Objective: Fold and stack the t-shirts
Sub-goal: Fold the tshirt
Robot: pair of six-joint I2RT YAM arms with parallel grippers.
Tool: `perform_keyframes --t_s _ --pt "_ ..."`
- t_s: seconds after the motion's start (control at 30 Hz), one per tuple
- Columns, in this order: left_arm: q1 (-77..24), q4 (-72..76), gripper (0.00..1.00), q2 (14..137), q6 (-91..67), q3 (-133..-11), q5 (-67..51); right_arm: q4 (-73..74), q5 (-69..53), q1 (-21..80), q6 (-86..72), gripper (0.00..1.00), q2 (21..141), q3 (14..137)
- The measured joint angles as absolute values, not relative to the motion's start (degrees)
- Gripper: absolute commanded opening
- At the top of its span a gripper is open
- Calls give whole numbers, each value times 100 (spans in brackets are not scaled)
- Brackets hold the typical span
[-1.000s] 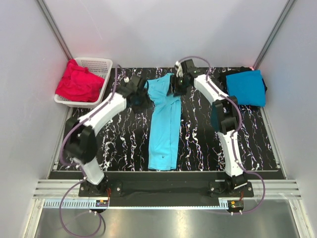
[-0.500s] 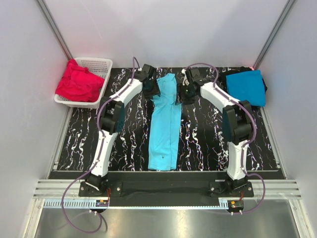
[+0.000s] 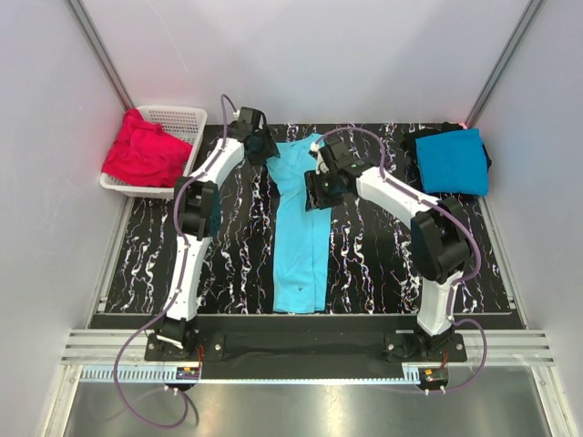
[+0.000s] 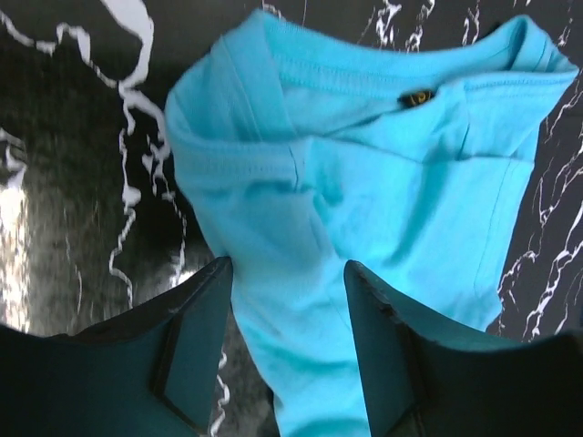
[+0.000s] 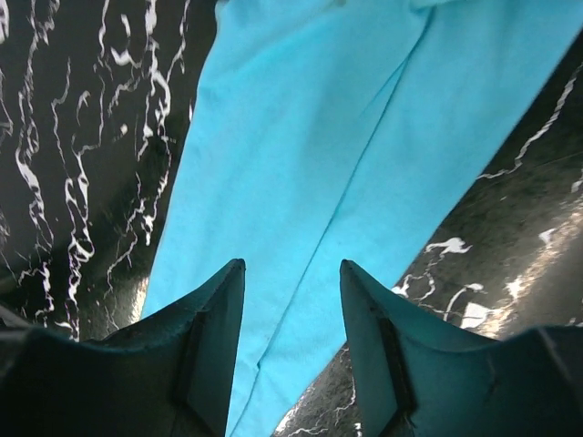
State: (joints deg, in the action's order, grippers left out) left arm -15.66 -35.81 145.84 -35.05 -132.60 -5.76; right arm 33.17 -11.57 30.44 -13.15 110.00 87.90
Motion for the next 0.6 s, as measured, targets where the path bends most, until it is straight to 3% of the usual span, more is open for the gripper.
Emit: perform_keyframes --t_s 0.3,0.6 --pt "-1533 -2976 58 14927 -3472 -13347 -1079 3260 -1138 3236 -1406 52 10862 8228" --pt "-1603 -2731 57 14027 -3275 -11865 -967 3098 -1162 3387 -1544 51 10792 8189"
